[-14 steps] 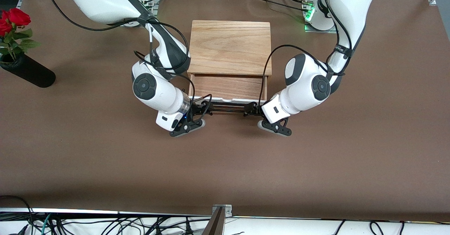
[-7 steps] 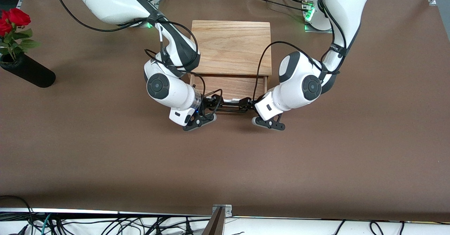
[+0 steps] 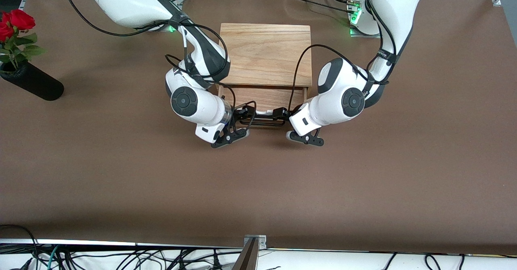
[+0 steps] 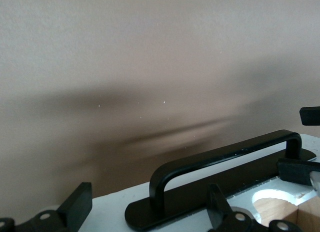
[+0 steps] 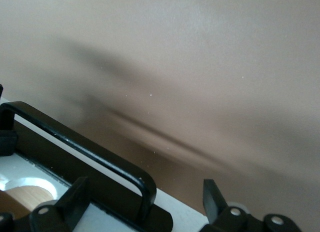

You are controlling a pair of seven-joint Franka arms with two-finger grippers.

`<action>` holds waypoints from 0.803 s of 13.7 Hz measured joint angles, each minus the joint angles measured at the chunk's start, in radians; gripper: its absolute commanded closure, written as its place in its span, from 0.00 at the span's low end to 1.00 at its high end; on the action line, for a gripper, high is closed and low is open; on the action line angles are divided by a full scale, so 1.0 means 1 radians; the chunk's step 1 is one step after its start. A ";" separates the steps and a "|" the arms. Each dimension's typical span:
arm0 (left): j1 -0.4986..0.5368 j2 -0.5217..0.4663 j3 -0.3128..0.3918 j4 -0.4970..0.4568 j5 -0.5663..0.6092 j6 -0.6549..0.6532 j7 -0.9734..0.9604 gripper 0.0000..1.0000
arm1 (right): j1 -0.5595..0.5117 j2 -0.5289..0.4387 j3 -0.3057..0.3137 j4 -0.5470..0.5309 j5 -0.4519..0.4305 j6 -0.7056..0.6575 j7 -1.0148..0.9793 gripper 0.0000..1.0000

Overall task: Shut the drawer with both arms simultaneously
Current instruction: 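Push the white drawer front into the cabinet with both grippers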

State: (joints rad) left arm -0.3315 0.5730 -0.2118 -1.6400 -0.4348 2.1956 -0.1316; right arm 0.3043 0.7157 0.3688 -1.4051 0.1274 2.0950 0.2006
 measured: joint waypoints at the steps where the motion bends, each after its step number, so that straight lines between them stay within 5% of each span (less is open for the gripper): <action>1: 0.000 0.000 0.000 0.002 0.000 -0.018 -0.001 0.00 | 0.000 0.000 0.000 0.000 0.003 -0.014 0.000 0.00; 11: 0.000 0.001 -0.001 0.016 0.000 -0.153 -0.002 0.00 | 0.006 0.000 0.015 0.009 0.009 -0.122 0.001 0.00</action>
State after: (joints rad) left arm -0.3316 0.5735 -0.2129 -1.6239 -0.4353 2.0427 -0.1339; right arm 0.3106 0.7157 0.3840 -1.3960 0.1361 1.9730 0.2013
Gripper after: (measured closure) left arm 0.000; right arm 0.000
